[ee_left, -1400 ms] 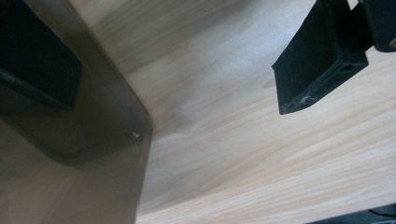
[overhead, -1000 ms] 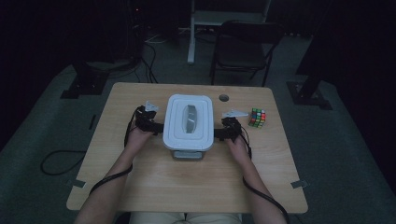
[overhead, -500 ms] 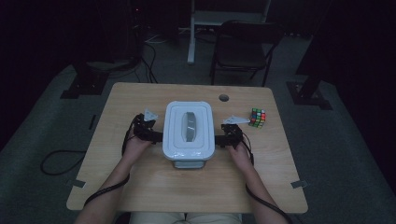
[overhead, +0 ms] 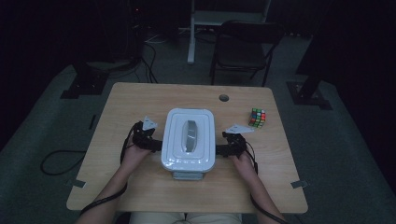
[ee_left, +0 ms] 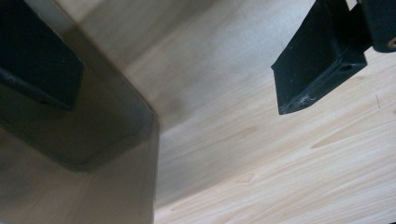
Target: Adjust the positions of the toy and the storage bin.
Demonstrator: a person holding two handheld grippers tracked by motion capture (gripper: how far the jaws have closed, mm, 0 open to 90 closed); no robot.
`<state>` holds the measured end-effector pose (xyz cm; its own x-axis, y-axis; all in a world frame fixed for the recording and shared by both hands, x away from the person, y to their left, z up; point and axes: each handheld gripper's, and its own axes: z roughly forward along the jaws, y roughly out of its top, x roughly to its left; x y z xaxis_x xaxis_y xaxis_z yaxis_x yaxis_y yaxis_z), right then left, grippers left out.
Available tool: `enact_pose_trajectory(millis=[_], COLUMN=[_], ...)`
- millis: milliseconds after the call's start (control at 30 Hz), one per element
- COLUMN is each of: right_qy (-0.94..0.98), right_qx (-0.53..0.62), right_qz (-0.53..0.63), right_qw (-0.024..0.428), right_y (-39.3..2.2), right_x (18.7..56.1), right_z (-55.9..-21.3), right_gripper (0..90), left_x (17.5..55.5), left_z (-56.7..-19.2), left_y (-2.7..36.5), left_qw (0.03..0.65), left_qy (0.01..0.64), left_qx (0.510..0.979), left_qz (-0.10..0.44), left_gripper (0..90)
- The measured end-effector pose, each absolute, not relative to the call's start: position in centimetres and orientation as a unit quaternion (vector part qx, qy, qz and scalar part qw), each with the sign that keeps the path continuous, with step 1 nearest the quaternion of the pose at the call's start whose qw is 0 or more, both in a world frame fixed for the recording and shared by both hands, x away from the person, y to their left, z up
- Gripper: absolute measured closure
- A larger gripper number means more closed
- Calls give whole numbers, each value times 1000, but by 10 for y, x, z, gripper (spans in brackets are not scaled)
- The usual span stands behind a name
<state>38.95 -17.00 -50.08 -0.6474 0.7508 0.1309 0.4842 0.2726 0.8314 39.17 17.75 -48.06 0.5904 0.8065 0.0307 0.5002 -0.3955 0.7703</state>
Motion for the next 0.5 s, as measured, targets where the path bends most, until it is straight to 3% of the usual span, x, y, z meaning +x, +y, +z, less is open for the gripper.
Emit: enact_pose_trajectory(millis=[500], right_qy=[786], right_qx=[386], right_qz=[460], right_qw=[146], right_y=[-176], right_x=[367], right_z=[-501], right_gripper=[182], left_x=[365], left_z=[-481], left_y=[176], left_qw=[379], left_qy=[389], left_qx=[818], left_qz=[189], left_gripper=[24])
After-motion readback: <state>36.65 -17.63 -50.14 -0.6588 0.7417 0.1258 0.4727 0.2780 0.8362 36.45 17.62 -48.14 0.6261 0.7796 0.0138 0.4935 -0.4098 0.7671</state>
